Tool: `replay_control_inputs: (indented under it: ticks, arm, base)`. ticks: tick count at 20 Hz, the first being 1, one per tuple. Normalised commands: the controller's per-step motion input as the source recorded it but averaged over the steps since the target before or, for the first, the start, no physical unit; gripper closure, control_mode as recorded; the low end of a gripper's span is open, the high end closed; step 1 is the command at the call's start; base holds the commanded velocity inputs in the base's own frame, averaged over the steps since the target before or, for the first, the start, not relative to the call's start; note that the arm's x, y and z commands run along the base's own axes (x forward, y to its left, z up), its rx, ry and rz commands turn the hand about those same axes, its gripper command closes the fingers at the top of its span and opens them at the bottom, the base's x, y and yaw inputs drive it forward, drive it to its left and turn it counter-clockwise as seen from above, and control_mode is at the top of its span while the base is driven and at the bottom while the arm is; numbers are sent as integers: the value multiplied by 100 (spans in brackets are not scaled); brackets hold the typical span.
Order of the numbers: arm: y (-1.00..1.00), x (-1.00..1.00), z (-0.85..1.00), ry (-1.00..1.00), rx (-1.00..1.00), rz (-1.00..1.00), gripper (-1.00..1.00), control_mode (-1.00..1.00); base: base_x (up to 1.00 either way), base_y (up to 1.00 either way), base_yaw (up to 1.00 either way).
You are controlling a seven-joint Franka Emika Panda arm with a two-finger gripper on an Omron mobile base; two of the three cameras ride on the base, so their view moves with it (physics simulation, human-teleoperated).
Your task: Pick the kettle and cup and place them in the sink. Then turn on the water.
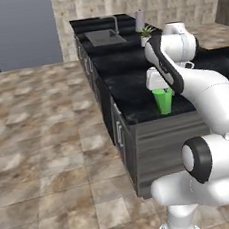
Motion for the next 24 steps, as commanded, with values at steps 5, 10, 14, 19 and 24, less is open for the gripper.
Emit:
replay_control_inputs:
  ticks: [5,10,14,19,24]
  arm:
    - [0,0,0,0,0,0,100,100]
    - [0,0,0,0,0,0,100,100]
    - [0,0,0,0,0,0,100,100]
    - [0,0,0,0,0,0,100,100]
    - [0,0,0,0,0,0,100,100]
  base:
    - [-5,100,0]
    - [0,100,-4]
    - [22,100,-34]
    - [29,76,-73]
    - [27,71,-78]
